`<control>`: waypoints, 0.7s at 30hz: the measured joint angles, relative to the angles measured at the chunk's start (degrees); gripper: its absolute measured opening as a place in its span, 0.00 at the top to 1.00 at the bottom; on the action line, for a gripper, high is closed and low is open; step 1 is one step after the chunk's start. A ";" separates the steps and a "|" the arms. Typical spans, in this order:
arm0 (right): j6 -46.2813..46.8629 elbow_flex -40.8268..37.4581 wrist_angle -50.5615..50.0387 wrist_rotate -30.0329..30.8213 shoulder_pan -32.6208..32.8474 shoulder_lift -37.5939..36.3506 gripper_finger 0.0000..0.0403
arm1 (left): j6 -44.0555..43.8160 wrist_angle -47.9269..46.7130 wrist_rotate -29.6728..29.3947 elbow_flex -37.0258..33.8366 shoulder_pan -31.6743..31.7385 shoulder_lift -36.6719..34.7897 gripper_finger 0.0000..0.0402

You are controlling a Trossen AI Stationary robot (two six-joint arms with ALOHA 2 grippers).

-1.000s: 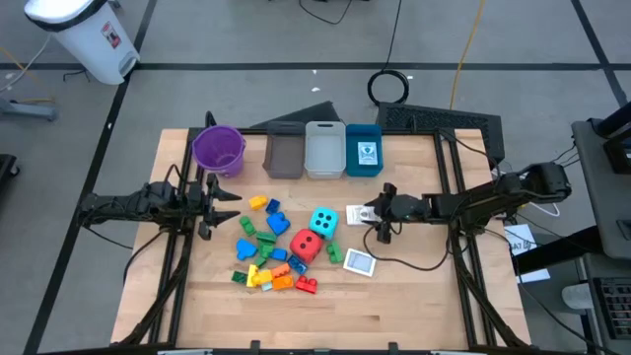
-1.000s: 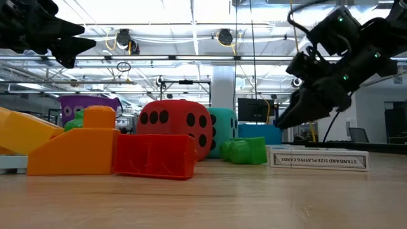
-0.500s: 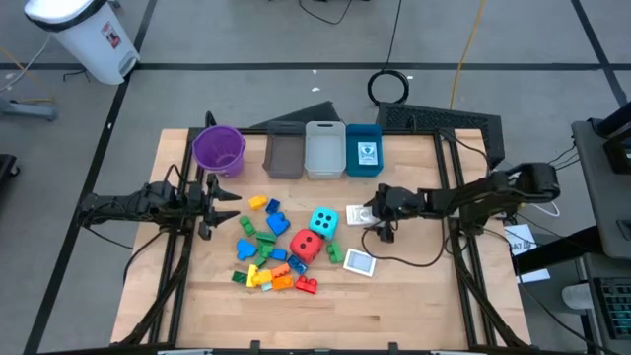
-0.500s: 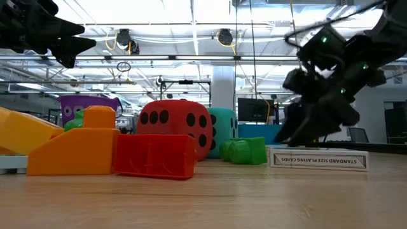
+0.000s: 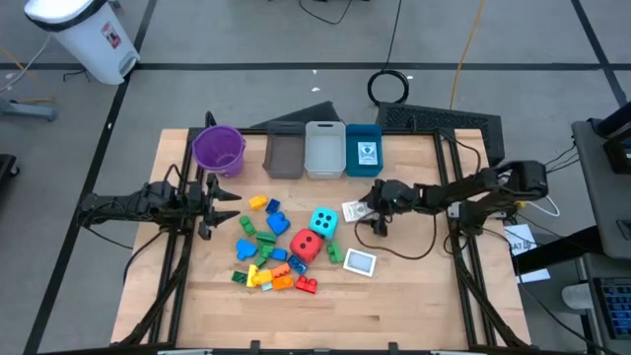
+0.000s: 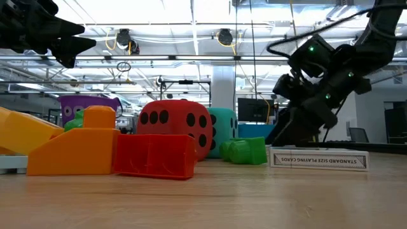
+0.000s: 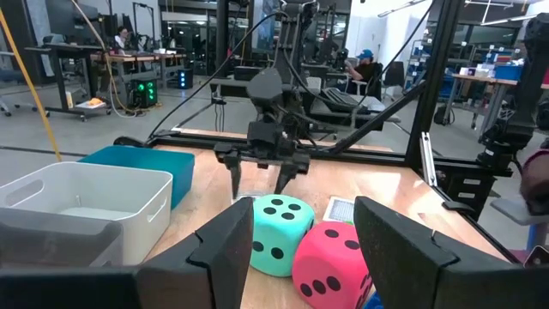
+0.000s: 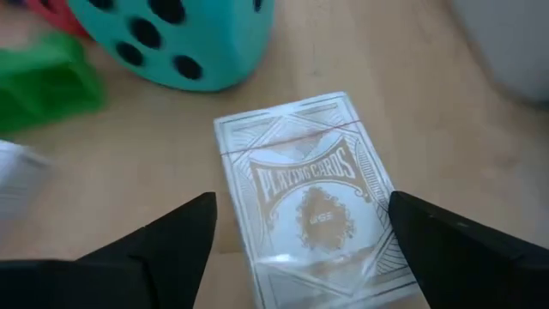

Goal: Pick & Place Toys
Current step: Put the brown deck of cards into the blue bin

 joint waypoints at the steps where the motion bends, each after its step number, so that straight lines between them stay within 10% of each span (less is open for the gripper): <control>1: 1.60 0.00 -0.01 -1.36 0.50 -0.87 0.19 | 0.00 0.00 0.00 0.00 -0.01 0.01 0.48; 11: -1.09 -0.22 -1.12 3.84 6.58 -9.07 0.19 | 0.00 0.02 0.00 0.00 -0.01 0.00 0.48; 21: -5.09 -0.22 -1.61 6.04 5.70 -1.50 0.19 | 0.00 0.02 0.00 0.00 -0.02 0.00 0.48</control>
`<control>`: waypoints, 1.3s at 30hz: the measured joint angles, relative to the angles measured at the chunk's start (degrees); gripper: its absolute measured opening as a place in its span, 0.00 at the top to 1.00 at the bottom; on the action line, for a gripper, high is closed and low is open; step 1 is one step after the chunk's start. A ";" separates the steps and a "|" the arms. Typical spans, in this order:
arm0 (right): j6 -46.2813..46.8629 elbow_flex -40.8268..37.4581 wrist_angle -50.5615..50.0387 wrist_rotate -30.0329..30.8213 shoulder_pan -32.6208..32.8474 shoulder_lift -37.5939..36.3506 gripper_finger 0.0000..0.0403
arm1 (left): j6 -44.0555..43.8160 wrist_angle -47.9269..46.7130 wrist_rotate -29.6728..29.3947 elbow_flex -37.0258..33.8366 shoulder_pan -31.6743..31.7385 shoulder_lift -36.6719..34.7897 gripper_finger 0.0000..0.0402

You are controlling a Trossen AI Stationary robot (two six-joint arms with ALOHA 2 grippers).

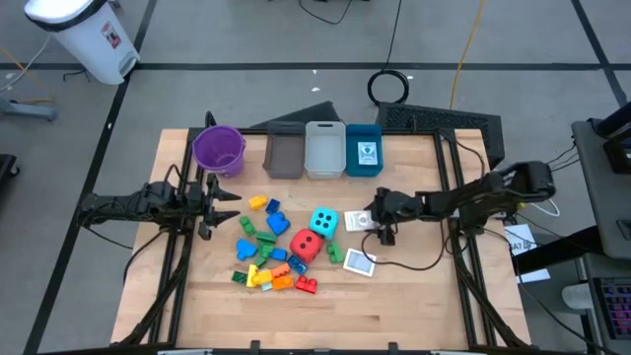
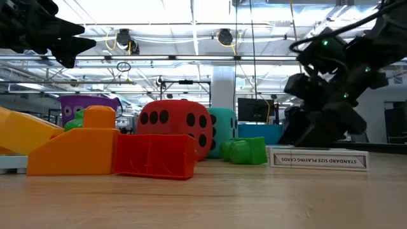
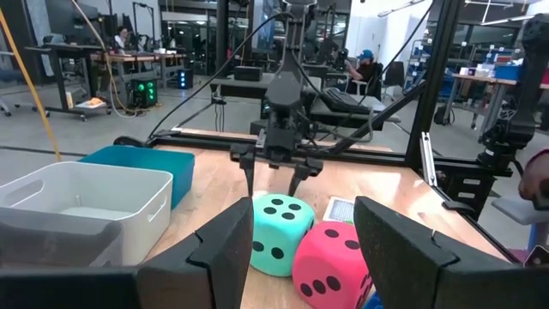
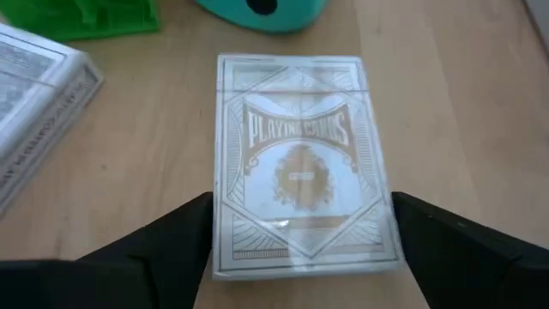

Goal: Pick & Place Toys
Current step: Put the brown deck of cards into the blue bin

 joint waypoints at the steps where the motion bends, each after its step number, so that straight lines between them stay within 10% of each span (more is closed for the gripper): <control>1: 0.02 0.06 1.14 -0.33 -0.30 1.18 0.19 | 0.00 -0.02 0.00 -0.01 0.01 0.00 0.48; 17: -0.22 0.17 2.50 -1.71 -3.26 4.35 0.34 | 0.00 -0.09 0.00 0.00 0.01 0.02 0.48; 26: 1.35 -0.13 -2.50 0.97 -3.35 -7.02 0.31 | 0.00 -0.07 0.01 0.00 0.01 0.02 0.48; 39: 12.23 1.57 2.60 17.14 -7.85 -17.85 0.32 | 0.00 -0.02 0.00 0.00 0.00 0.02 0.48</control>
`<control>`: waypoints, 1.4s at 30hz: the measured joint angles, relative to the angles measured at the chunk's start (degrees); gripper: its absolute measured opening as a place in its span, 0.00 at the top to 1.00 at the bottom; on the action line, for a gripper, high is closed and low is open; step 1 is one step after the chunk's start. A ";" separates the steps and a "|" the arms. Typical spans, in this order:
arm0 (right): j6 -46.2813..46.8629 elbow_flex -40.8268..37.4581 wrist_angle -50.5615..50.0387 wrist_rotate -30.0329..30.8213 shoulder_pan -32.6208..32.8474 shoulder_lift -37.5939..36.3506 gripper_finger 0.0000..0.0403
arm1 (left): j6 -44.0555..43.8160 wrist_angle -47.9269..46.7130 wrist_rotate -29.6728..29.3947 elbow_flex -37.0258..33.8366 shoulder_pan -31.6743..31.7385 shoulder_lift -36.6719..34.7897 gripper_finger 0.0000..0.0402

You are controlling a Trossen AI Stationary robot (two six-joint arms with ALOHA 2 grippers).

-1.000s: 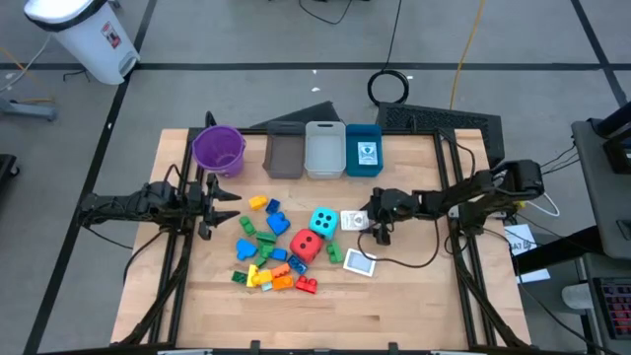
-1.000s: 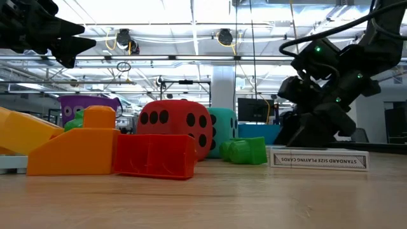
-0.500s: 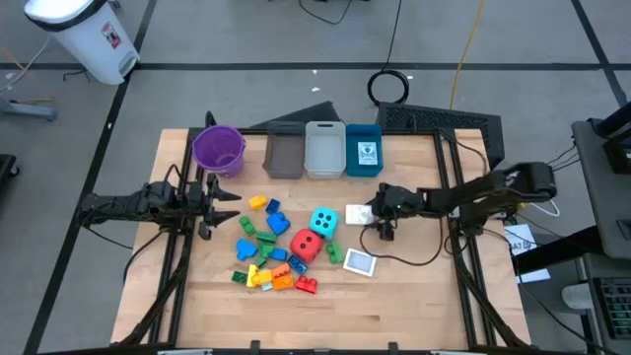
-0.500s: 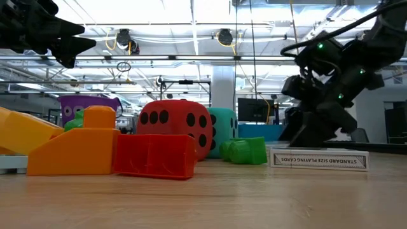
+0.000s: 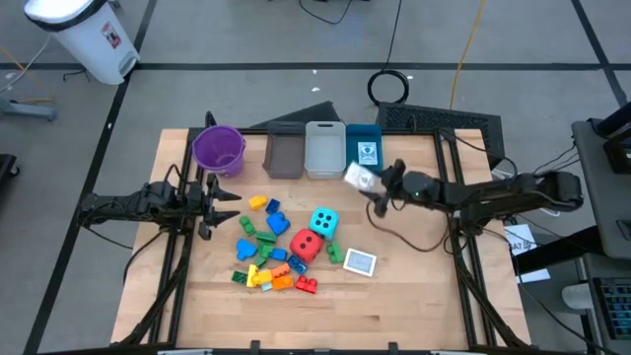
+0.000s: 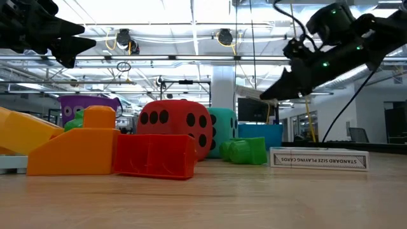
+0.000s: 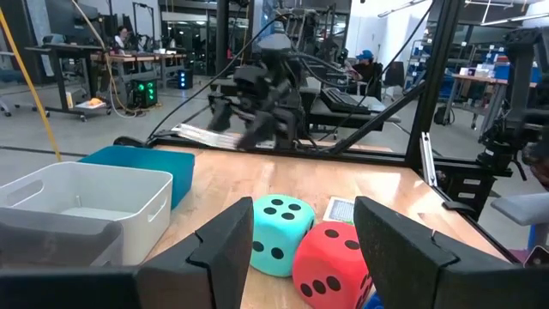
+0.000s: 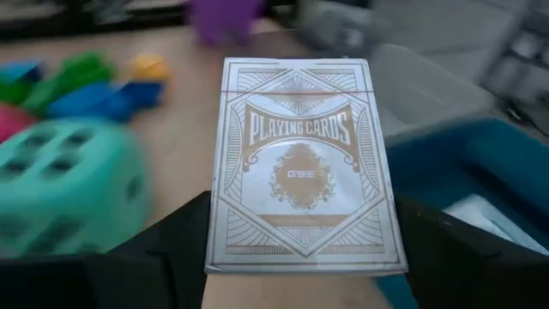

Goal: Pick & Place Toys
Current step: Put the brown deck of cards into the blue bin, then put the black deck of cards into the blue bin

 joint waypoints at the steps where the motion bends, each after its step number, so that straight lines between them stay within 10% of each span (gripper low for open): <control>1: 1.88 0.88 -0.11 1.38 -1.30 0.65 0.33 | 0.00 -0.07 0.00 -0.01 0.02 -0.01 0.48; 17: 10.02 7.96 1.24 4.27 -15.76 18.05 0.31 | 0.00 -0.03 -0.02 0.00 0.01 -0.01 0.48; 42: 1.14 7.96 4.31 3.89 -13.84 15.23 0.16 | 0.00 0.02 0.02 -0.02 0.00 -0.02 0.48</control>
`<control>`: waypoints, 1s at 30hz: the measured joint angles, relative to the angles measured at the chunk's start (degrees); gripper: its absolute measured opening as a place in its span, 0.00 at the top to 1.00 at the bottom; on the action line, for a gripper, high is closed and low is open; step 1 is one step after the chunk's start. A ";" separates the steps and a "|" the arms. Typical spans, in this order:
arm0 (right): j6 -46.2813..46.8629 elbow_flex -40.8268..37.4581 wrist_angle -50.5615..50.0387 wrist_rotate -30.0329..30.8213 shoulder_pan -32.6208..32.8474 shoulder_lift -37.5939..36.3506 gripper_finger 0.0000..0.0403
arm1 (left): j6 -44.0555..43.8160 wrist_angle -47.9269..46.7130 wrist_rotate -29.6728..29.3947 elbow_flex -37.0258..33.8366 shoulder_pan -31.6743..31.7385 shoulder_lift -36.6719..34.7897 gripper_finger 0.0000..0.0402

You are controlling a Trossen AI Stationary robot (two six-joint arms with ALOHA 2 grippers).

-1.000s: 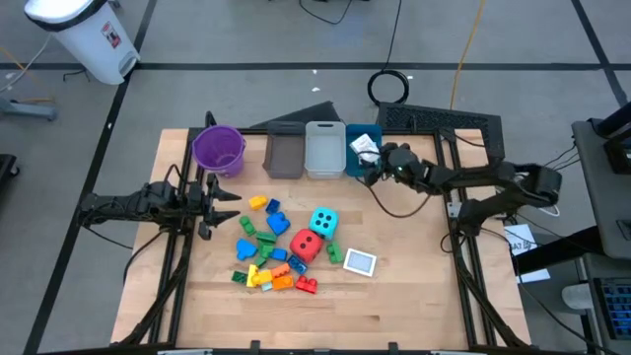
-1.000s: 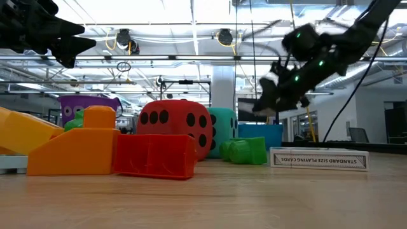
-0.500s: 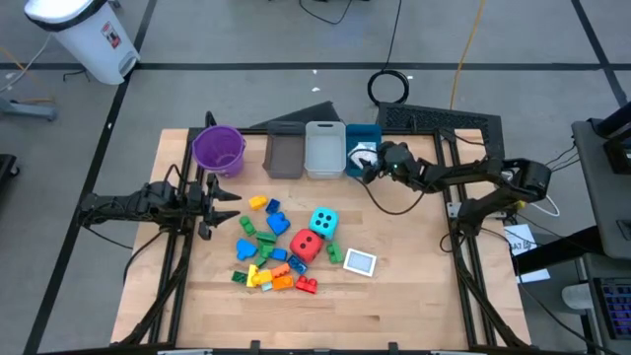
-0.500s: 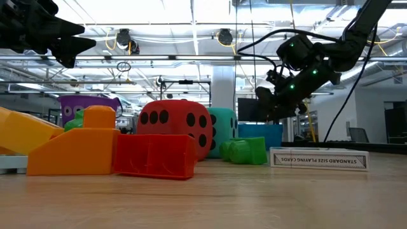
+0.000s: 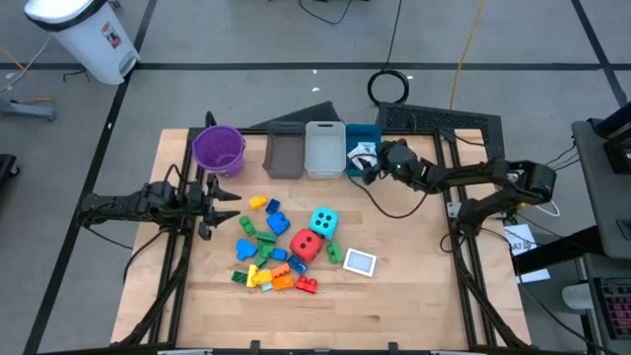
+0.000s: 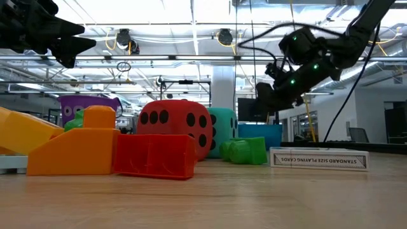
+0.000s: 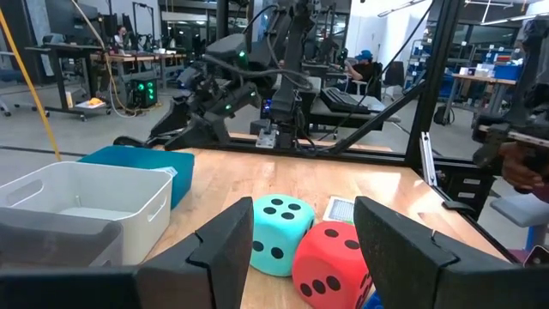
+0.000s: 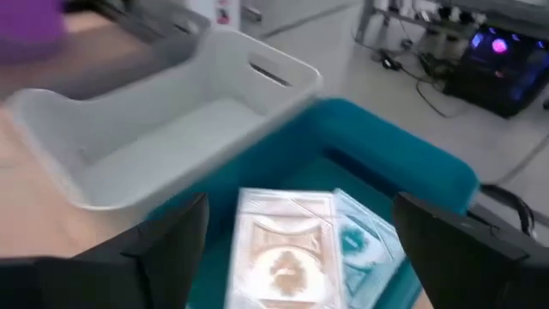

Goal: Pick & Place Toys
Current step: Put the black deck of cards into the blue bin

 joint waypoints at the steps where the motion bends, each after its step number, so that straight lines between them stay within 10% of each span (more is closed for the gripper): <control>1: -0.20 0.00 -0.42 -1.12 0.66 -0.76 0.16 | 0.00 0.00 0.00 0.01 0.01 0.02 0.48; 14: 0.41 0.00 -5.57 -18.96 24.51 -7.59 0.18 | 0.00 0.00 0.00 0.00 0.00 0.02 0.48; 30: 10.81 9.70 -15.61 4.18 57.13 3.78 0.18 | 0.00 0.02 -0.01 0.02 0.02 0.01 0.48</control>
